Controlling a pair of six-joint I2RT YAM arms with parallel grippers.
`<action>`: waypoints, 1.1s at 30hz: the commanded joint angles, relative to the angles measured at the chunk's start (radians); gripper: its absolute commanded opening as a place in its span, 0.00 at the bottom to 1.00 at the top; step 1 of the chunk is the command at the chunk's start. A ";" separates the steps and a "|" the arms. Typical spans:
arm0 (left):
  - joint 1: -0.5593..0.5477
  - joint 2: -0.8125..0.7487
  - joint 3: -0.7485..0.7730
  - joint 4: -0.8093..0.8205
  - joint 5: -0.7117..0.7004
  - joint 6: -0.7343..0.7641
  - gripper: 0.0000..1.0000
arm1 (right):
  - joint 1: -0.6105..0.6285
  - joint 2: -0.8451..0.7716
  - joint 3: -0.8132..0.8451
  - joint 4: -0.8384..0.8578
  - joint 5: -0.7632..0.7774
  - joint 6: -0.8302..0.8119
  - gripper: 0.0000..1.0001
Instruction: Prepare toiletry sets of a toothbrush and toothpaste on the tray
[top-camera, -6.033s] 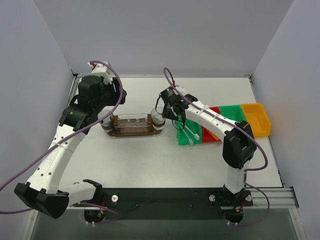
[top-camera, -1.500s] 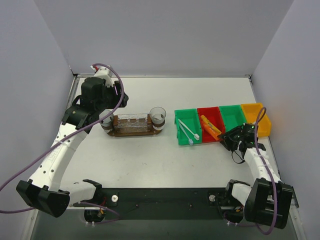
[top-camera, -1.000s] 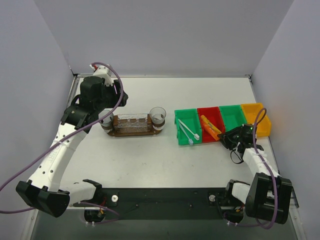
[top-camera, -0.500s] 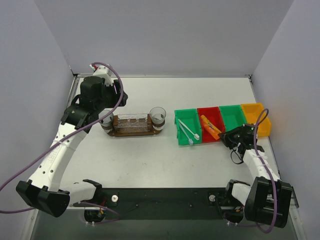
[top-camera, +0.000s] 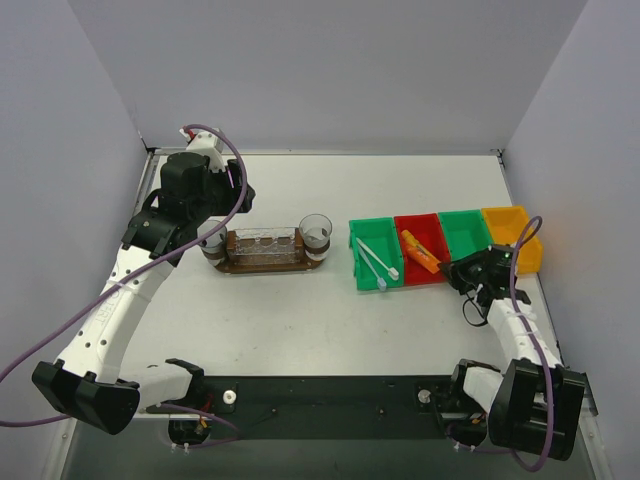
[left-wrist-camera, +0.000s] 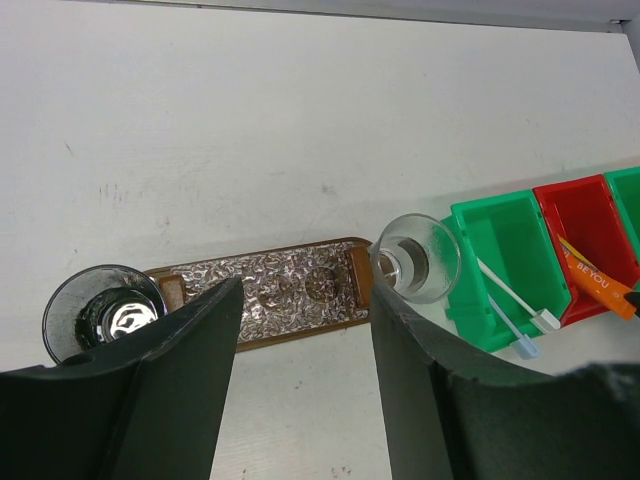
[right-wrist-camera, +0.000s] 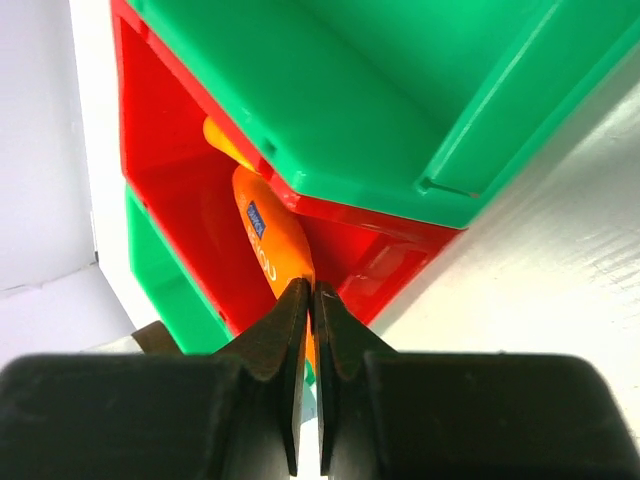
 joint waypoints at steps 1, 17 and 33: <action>-0.003 -0.017 0.042 0.013 -0.017 0.010 0.64 | -0.007 -0.040 0.070 -0.009 -0.007 0.001 0.00; -0.003 -0.008 0.035 0.057 0.052 0.058 0.64 | 0.020 -0.005 0.317 -0.146 -0.050 -0.134 0.00; -0.091 0.055 0.065 0.180 0.347 0.220 0.64 | 0.140 -0.044 0.668 -0.536 0.021 -0.346 0.00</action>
